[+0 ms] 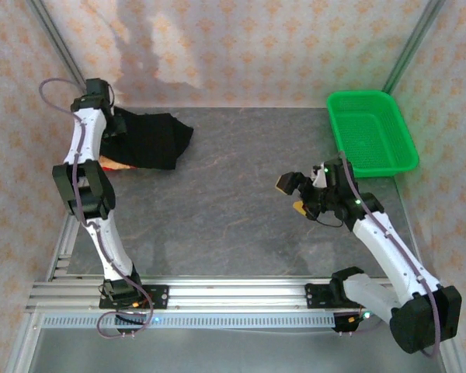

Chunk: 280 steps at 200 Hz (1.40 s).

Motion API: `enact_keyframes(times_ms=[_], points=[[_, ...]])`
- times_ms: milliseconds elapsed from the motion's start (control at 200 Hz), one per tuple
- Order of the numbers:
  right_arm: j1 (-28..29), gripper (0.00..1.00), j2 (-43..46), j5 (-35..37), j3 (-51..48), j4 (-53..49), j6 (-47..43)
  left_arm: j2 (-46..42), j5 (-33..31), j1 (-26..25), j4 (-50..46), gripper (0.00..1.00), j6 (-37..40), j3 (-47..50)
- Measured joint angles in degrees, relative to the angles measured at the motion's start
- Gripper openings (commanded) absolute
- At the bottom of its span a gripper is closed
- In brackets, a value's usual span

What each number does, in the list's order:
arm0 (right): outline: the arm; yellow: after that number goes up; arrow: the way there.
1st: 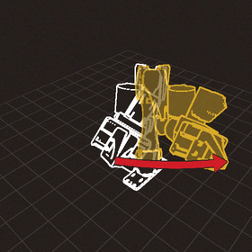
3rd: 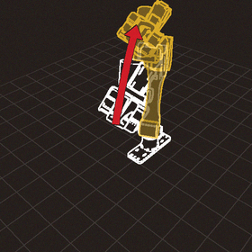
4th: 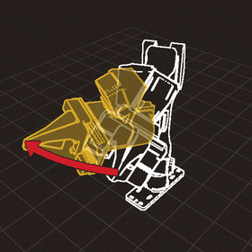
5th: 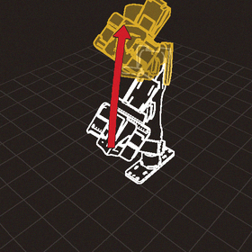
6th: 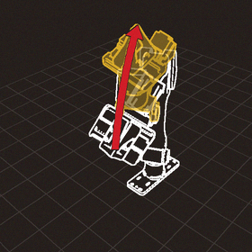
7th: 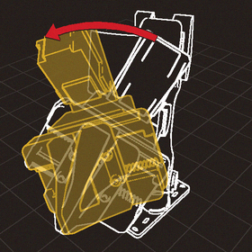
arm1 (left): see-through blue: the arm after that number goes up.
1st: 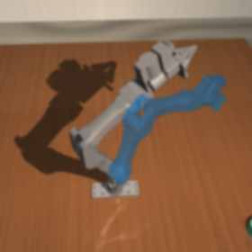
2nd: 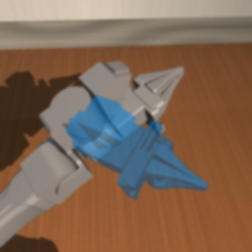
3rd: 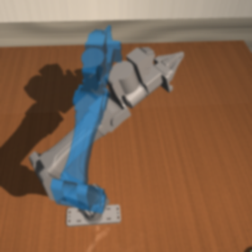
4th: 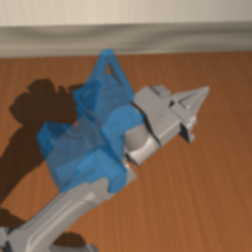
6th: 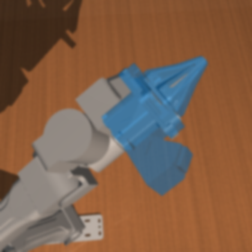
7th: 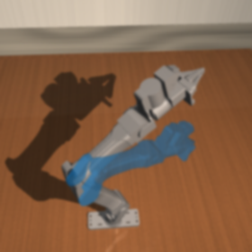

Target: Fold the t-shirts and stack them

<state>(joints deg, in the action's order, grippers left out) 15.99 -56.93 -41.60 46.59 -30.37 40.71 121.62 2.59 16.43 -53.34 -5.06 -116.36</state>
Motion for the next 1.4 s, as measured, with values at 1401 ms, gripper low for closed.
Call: enact_keyframes(times_ms=[1401], points=[[-20.3,0.99,-17.6,49.1,-34.1,67.3,-34.6,-52.7,-23.0,-19.5,78.1,1.00,-5.2,100.5]])
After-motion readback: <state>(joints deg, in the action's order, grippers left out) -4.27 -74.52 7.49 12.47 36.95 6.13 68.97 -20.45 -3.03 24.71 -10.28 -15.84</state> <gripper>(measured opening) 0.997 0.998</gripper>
